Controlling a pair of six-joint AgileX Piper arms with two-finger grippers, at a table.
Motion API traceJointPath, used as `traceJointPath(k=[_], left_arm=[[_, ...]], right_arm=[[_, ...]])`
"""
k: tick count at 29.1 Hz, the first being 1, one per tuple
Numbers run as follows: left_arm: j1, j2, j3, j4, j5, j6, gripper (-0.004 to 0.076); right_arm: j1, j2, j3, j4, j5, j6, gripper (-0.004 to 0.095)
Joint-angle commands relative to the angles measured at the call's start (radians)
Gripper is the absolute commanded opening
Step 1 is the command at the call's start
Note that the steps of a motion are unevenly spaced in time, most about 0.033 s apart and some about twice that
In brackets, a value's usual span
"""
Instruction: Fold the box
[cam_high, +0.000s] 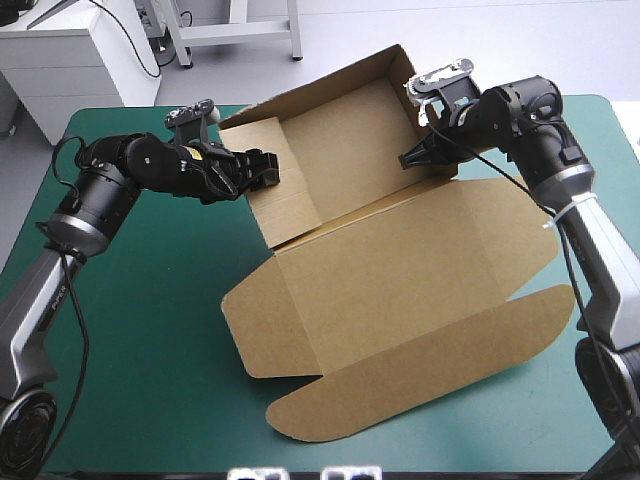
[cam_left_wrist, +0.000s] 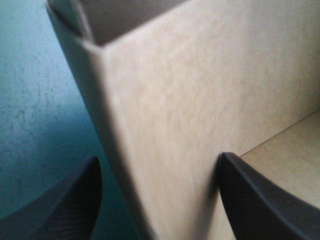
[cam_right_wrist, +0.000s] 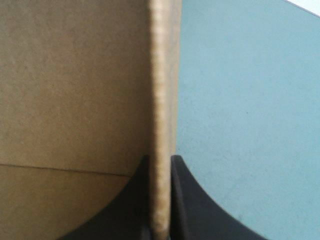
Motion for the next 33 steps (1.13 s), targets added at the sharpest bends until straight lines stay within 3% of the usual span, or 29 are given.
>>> traceJointPath(k=[1, 8, 18, 21, 23, 33], left_arm=[[-0.008, -0.041, -0.032, -0.009, -0.033, -0.041, 0.0476], [-0.008, -0.041, -0.032, -0.009, -0.031, -0.07, 0.0462], [-0.039, -0.041, -0.032, -0.007, -0.106, -0.09, 0.0274], [-0.058, -0.041, -0.032, 0.011, -0.164, -0.09, 0.0147], [-0.06, -0.041, -0.032, 0.017, -0.19, -0.098, 0.0002], [-0.066, -0.041, -0.032, 0.183, -0.186, -0.219, -0.0008]], right_arm=[[0.009, -0.095, -0.055, 0.036, -0.097, 0.023, 0.0001], [0.013, -0.099, -0.146, 0.036, -0.045, 0.023, 0.0001], [0.013, -0.101, -0.154, 0.038, -0.022, 0.023, 0.0001], [0.013, -0.101, -0.154, 0.038, -0.014, 0.023, 0.0001], [0.013, -0.101, -0.154, 0.038, -0.007, 0.023, 0.0], [0.013, -0.079, -0.15, -0.026, 0.015, 0.081, 0.0001]])
